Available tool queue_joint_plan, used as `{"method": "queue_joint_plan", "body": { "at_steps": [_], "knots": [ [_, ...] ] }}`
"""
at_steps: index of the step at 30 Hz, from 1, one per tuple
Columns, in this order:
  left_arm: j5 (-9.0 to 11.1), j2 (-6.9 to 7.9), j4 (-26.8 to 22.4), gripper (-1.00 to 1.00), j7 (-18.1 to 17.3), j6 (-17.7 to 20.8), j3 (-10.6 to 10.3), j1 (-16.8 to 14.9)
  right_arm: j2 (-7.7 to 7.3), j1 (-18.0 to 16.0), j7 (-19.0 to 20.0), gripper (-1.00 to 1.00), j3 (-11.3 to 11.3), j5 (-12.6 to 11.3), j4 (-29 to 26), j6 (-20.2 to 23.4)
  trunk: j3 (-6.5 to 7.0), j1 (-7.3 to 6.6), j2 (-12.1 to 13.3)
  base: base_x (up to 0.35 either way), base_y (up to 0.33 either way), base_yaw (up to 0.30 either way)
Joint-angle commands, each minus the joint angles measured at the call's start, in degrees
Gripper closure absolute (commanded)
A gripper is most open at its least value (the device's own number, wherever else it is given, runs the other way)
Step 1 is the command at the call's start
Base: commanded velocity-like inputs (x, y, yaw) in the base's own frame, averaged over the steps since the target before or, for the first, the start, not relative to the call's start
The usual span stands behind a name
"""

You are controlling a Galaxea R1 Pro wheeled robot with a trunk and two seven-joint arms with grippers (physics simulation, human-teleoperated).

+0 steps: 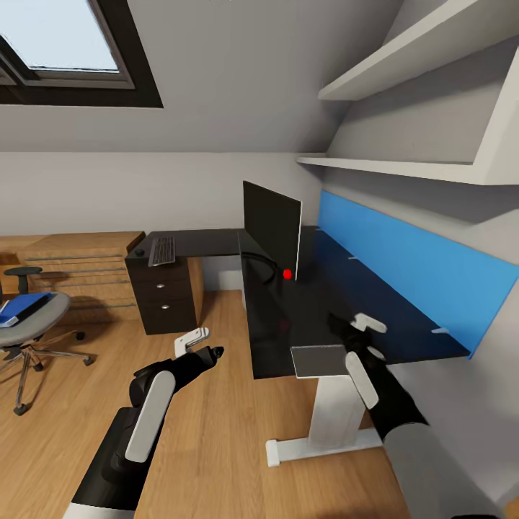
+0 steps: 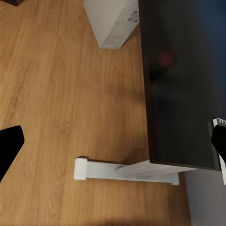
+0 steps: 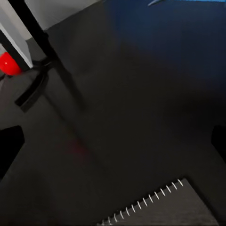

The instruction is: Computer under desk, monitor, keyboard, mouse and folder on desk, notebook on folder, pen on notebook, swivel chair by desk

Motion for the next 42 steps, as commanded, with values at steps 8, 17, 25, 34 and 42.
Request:
{"method": "queue_joint_plan", "body": {
  "at_steps": [8,17,25,34,42],
  "knots": [
    [0.4,0.13,-0.2,-1.0,0.6,0.1,0.1,0.0,-2.78,1.8,-0.3,-1.0,-3.5,-23.0,-1.4,4.0,-0.06,0.0,0.0,-0.113,0.0,0.0],
    [0.5,0.2,-0.5,-1.0,0.6,0.1,0.2,0.0,-6.6,2.0,0.2,-1.0,-4.6,-39.8,0.2,11.1,-0.06,0.0,0.0,-0.306,0.0,0.0],
    [0.5,0.15,-2.1,-1.0,0.7,0.3,2.0,0.0,-8.06,2.0,1.0,-1.0,-4.7,-40.4,0.3,11.4,-0.06,0.0,0.0,-0.066,0.0,0.0],
    [0.5,-0.09,-3.2,-1.0,0.8,0.4,4.1,0.0,-10.29,2.0,5.5,-1.0,-4.8,-40.7,3.9,11.5,-1.32,1.54,-2.8,-0.005,0.0,0.0],
    [0.6,-0.13,-3.3,-1.0,0.8,0.4,5.2,0.0,-10.63,2.0,8.7,-1.0,-4.8,-40.7,7.5,11.5,-2.75,3.29,-6.0,0.0,0.0,0.0]
  ]
}}
